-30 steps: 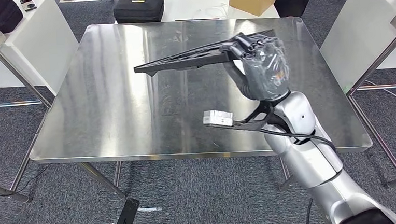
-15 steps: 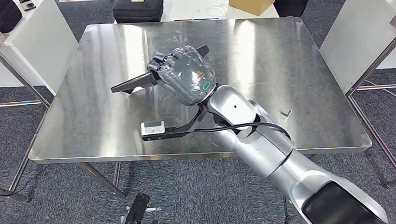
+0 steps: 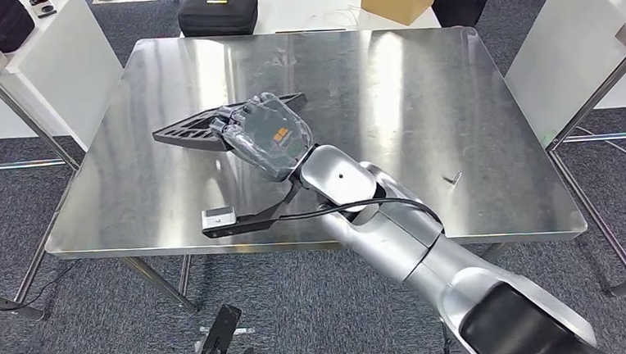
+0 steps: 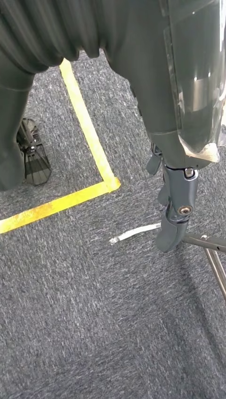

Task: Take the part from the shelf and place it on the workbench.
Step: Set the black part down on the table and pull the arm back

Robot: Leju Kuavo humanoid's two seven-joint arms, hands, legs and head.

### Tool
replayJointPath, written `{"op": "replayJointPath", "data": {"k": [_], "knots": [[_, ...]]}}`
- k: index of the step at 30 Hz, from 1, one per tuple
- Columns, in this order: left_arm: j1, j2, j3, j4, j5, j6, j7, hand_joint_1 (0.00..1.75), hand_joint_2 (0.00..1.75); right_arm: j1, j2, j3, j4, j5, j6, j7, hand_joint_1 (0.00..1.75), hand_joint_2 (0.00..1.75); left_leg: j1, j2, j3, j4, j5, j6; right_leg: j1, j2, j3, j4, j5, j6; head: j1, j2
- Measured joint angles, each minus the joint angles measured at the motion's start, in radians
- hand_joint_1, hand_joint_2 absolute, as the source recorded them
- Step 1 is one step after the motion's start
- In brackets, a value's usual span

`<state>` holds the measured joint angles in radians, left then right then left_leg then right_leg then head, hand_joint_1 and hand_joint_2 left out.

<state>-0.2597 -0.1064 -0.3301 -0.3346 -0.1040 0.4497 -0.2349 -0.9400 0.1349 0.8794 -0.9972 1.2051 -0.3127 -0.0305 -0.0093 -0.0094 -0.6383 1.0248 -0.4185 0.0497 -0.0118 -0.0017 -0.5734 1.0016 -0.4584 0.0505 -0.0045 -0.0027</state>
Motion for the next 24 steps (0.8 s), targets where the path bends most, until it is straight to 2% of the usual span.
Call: {"op": "replayJointPath", "data": {"k": [6, 12, 24], "knots": [[-0.001, -0.015, -0.007, 0.0, -0.004, -0.01, 0.003, 0.0, 1.75, -0.033, 0.051, 0.043, 0.21, 0.063, -0.013, 0.062, 1.75, 1.75, 0.0, 0.0, 0.001, 0.0, 0.0, 0.0, 0.0, 0.0, 0.0, 0.0, 0.0, 0.0, 0.0, 0.0], [-0.001, -0.029, -0.015, 0.0, -0.018, -0.011, 0.006, 0.0, 1.75, -0.09, 0.062, 0.06, 0.366, 0.114, 0.032, 0.122, 1.75, 1.75, 0.0, 0.0, 0.002, 0.0, 0.0, 0.0, 0.0, 0.0, 0.001, 0.0, 0.0, 0.0, 0.0, 0.0], [0.0, -0.038, -0.033, 0.0, -0.027, -0.034, 0.001, 0.0, 1.75, -0.174, 0.064, 0.067, 0.487, 0.159, 0.08, 0.171, 1.75, 1.75, 0.0, 0.001, 0.002, 0.0, 0.0, 0.0, 0.0, 0.001, 0.001, 0.0, 0.0, 0.0, 0.0, 0.0]]}}
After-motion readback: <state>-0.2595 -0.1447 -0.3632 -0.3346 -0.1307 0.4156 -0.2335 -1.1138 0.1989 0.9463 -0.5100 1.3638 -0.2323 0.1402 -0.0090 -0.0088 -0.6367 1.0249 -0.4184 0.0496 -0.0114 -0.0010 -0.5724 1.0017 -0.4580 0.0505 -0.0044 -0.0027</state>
